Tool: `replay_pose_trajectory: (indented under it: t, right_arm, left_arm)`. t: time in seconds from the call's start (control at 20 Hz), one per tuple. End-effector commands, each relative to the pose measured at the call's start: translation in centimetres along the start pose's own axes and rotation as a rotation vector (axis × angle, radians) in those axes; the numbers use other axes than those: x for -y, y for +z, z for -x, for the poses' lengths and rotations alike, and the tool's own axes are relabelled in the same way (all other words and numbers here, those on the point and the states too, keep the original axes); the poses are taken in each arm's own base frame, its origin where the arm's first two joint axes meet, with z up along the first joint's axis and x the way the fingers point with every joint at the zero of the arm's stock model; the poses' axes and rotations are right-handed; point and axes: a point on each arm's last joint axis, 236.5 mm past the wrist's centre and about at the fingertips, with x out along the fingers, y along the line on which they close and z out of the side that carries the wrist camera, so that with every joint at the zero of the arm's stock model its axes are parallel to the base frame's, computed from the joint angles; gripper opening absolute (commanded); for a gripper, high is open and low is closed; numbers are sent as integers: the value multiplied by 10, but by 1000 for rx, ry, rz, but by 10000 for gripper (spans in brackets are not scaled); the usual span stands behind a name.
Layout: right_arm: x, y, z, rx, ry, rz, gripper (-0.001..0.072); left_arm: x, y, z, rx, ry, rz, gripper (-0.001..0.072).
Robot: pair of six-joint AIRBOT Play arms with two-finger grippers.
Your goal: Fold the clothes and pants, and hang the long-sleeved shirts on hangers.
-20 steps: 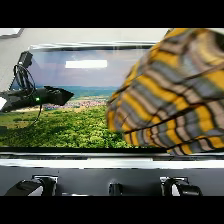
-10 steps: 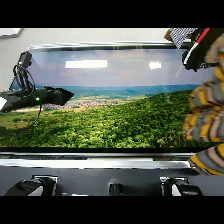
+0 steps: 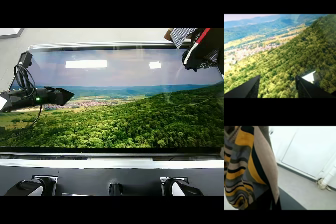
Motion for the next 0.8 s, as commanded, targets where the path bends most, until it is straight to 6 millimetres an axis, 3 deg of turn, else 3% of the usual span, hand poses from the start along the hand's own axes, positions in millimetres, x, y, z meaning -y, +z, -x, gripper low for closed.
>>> replay_pose_trajectory:
  t: [0.0, 0.3, 0.55, 0.75]
  right_arm:
    - [15, 6, -25, 38, -73, -52, 22]
    - [42, -5, -64, 44, -165, -156, 23]
    - [64, -11, -77, 57, -222, -262, 23]
    - [57, -48, -101, -64, -198, -352, 24]
  left_arm:
    - [-1, 0, 0, 0, 1, 0, 508]
    - [-2, -1, -1, -3, 4, -1, 508]
    - [-3, -2, -4, -10, 5, 3, 509]
    - [-7, -6, -11, -29, 6, 13, 509]
